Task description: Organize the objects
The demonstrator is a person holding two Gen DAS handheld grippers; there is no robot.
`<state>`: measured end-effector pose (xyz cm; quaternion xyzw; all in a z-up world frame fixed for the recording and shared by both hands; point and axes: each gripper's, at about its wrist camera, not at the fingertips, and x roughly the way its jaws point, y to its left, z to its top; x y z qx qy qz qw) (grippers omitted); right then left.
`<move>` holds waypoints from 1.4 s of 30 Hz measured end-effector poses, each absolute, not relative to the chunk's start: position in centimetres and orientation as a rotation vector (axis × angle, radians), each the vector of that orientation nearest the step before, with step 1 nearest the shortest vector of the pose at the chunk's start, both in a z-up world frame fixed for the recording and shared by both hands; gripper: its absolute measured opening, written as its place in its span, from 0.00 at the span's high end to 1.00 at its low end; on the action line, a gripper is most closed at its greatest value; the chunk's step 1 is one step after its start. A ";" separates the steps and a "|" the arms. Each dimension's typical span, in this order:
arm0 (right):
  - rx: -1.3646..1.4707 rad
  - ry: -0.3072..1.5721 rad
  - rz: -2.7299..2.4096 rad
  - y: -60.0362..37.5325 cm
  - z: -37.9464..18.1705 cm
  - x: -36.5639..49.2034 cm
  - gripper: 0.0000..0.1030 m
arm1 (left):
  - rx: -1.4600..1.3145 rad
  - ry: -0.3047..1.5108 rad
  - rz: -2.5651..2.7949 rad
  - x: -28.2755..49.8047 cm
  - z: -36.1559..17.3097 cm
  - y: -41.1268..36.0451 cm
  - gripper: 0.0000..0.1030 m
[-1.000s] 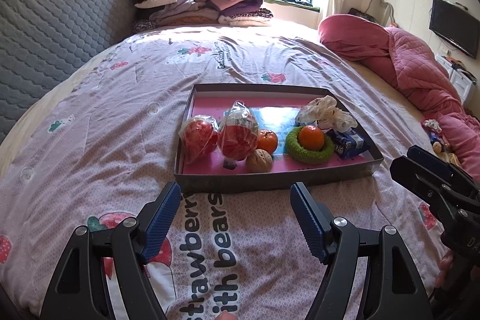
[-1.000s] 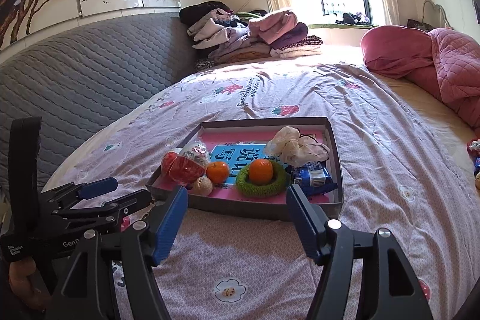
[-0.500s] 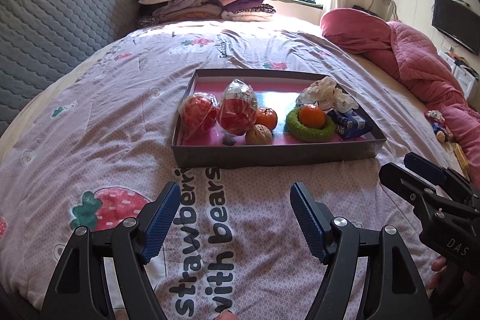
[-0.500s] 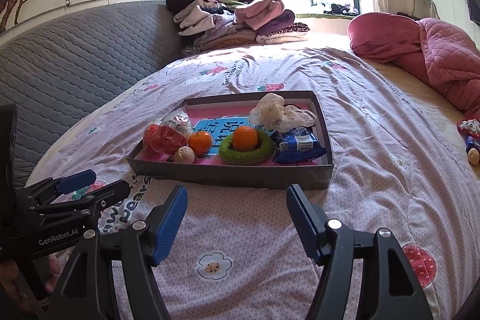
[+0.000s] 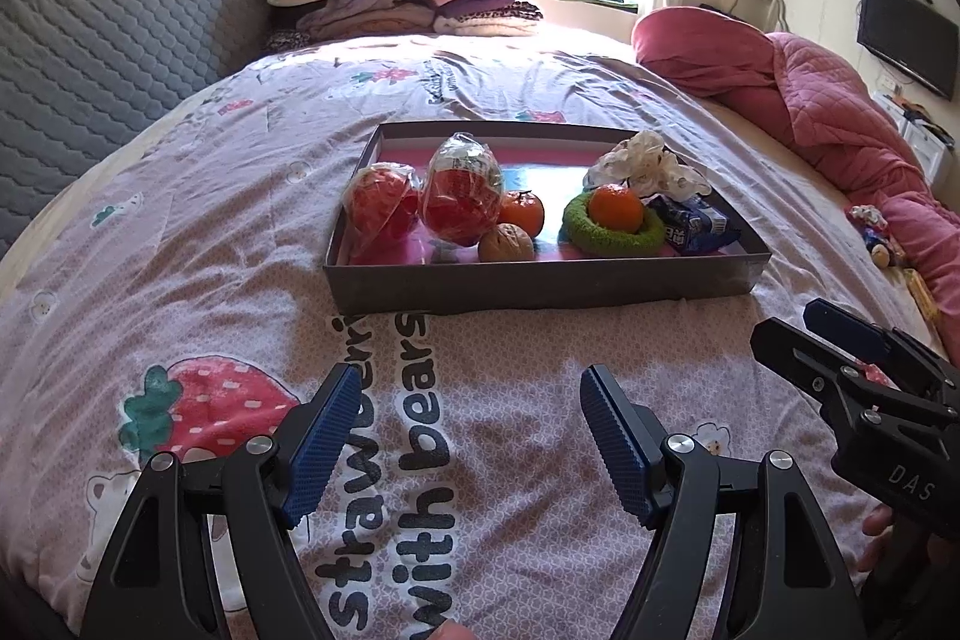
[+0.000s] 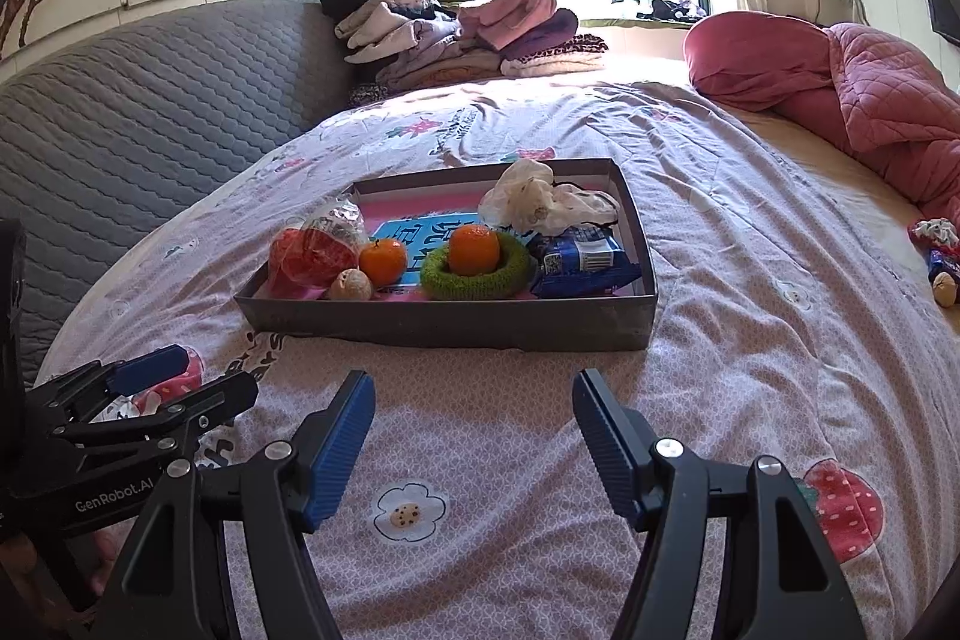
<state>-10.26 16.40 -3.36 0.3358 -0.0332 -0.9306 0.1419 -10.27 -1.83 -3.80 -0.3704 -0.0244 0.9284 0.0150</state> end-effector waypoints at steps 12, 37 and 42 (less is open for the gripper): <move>1.008 -0.113 -2.671 16.6 -4.4 -10.5 0.34 | -1.188 -0.104 2.881 -10.7 -4.9 -2.1 0.26; 1.031 -0.081 -2.640 15.8 -5.1 -10.3 0.34 | -1.192 -0.082 2.901 -10.7 -5.2 -2.2 0.26; 1.040 -0.078 -2.637 15.7 -5.2 -10.3 0.34 | -1.209 -0.094 2.892 -10.8 -5.4 -2.3 0.26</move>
